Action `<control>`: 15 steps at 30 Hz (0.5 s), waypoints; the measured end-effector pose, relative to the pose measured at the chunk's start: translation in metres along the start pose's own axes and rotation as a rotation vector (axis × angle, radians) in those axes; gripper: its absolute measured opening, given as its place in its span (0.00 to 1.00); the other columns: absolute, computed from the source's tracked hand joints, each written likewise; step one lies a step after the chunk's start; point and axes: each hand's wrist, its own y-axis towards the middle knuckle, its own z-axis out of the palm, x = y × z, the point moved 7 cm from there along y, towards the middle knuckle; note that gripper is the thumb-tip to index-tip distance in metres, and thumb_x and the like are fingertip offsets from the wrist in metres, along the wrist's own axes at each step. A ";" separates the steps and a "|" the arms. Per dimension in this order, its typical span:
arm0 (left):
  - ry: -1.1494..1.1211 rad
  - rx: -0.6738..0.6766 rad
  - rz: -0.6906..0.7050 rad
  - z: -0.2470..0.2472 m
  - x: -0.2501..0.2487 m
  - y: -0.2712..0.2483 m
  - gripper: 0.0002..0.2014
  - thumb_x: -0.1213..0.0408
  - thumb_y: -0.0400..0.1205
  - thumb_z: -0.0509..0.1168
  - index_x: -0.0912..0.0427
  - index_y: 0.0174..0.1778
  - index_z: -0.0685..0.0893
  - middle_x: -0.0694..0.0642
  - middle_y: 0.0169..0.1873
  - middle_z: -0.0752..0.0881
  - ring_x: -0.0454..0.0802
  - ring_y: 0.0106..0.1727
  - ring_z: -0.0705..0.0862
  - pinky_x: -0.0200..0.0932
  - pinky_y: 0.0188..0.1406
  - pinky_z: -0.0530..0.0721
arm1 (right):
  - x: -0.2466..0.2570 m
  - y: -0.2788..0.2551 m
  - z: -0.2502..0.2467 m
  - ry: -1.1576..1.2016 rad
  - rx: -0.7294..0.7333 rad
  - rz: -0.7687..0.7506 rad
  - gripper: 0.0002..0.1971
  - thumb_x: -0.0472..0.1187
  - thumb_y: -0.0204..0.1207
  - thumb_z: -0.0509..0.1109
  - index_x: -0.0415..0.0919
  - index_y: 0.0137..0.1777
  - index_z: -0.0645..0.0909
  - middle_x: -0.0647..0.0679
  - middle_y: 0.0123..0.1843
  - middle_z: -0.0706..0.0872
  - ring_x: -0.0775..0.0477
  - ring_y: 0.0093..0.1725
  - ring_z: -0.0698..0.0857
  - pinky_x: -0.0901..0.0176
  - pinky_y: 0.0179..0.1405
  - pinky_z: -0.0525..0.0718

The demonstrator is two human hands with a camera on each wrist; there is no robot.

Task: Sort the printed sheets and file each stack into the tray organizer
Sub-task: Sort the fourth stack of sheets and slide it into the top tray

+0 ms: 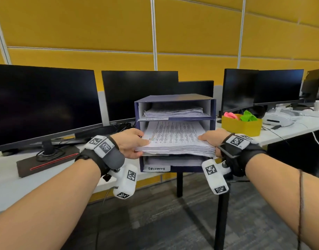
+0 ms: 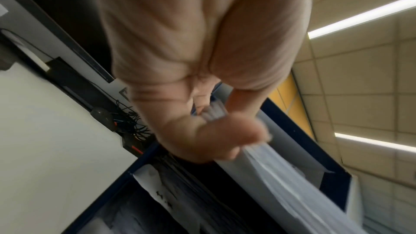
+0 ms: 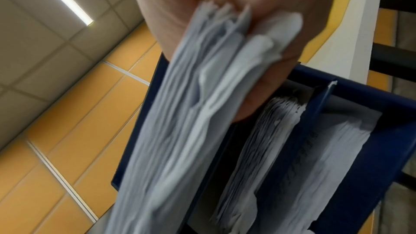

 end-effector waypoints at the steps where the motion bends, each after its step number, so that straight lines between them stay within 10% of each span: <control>1: -0.050 -0.028 0.023 -0.004 0.000 0.001 0.08 0.72 0.84 0.65 0.57 0.56 0.76 0.56 0.43 0.77 0.47 0.30 0.77 0.32 0.20 0.83 | 0.002 0.000 0.001 -0.004 -0.009 -0.005 0.25 0.44 0.66 0.75 0.35 0.62 0.81 0.36 0.62 0.85 0.35 0.61 0.85 0.46 0.56 0.86; 5: -0.158 -0.114 0.075 -0.004 0.000 0.012 0.04 0.76 0.80 0.68 0.64 0.42 0.81 0.60 0.36 0.81 0.47 0.26 0.79 0.31 0.16 0.80 | 0.007 -0.008 -0.006 -0.007 -0.067 -0.063 0.23 0.43 0.72 0.75 0.28 0.63 0.81 0.34 0.57 0.86 0.35 0.57 0.86 0.40 0.57 0.84; 10: -0.197 -0.227 0.076 0.007 -0.004 0.022 0.09 0.76 0.80 0.68 0.63 0.35 0.79 0.59 0.31 0.79 0.42 0.10 0.76 0.31 0.12 0.79 | 0.005 -0.049 -0.011 0.237 0.198 -0.082 0.28 0.42 0.73 0.76 0.41 0.71 0.72 0.42 0.64 0.74 0.43 0.54 0.81 0.51 0.35 0.89; 15: -0.219 -0.304 0.150 0.000 -0.008 0.034 0.05 0.77 0.78 0.68 0.66 0.46 0.79 0.61 0.38 0.84 0.50 0.27 0.87 0.40 0.27 0.87 | 0.008 -0.061 -0.017 -0.040 0.120 -0.243 0.30 0.30 0.66 0.80 0.37 0.69 0.77 0.41 0.49 0.79 0.45 0.34 0.85 0.62 0.32 0.89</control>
